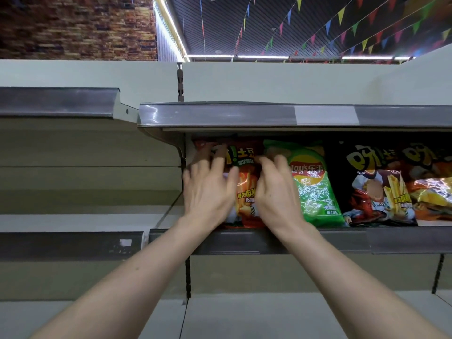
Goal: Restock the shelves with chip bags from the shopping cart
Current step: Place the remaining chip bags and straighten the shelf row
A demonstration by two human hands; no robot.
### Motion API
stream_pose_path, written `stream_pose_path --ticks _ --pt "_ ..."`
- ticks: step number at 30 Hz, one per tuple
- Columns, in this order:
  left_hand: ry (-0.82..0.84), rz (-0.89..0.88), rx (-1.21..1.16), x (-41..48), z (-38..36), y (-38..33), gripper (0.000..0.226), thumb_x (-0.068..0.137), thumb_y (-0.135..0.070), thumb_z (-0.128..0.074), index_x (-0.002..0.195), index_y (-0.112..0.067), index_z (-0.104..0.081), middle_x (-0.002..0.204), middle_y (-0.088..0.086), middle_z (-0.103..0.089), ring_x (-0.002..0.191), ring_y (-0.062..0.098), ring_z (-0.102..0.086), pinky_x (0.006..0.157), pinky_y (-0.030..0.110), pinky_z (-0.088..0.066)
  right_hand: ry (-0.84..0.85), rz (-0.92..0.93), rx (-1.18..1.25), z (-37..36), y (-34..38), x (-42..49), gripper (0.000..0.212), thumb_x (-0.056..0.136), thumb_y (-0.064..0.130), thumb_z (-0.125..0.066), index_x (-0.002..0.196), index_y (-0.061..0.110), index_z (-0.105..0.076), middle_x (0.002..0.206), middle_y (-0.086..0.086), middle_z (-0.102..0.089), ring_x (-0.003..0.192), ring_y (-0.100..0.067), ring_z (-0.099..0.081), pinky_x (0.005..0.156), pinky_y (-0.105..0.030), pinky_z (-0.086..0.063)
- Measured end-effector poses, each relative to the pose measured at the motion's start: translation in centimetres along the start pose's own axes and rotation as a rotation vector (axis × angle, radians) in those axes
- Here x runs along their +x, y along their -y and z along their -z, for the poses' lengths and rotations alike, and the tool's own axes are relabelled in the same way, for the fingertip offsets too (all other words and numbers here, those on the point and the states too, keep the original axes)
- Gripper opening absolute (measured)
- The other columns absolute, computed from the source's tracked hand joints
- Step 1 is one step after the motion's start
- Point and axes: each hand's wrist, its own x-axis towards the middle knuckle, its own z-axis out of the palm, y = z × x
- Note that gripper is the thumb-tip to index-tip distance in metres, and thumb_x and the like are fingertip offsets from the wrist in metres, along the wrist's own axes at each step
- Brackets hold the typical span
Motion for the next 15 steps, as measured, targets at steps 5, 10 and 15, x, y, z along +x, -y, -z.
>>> stream_pose_path --ticks 5,10,15 --pt "0.170 -0.109 0.192 0.0 -0.9 -1.3 0.056 0.099 -0.053 -0.022 0.133 -0.020 -0.050 0.127 0.016 -0.056 0.120 0.033 -0.046 0.097 0.042 -0.027 0.045 -0.051 -0.449 1.6 -3.7 1.8 0.027 0.086 0.018 -0.054 0.102 0.002 -0.069 0.109 -0.029 -0.062 0.098 -0.047 -0.057 0.091 -0.054 -0.040" --pt "0.199 -0.093 0.212 0.1 -1.3 -1.5 0.053 0.101 -0.051 -0.024 0.144 -0.022 -0.040 0.133 0.015 -0.053 0.127 0.032 -0.041 0.100 0.041 -0.027 0.073 -0.192 -0.475 1.2 -4.7 0.8 0.043 0.082 0.031 -0.043 0.072 -0.002 -0.067 0.074 -0.029 -0.063 0.073 -0.044 -0.060 0.080 -0.057 -0.048" --pt "0.217 -0.109 0.265 -0.1 -1.3 -1.7 0.066 0.095 -0.055 -0.011 0.142 -0.021 -0.042 0.144 0.014 -0.044 0.137 0.031 -0.032 0.108 0.044 -0.022 0.163 -0.194 -0.492 1.2 -4.8 0.7 0.041 0.081 0.032 -0.044 0.068 -0.001 -0.065 0.064 -0.025 -0.059 0.066 -0.040 -0.058 0.076 -0.051 -0.049"
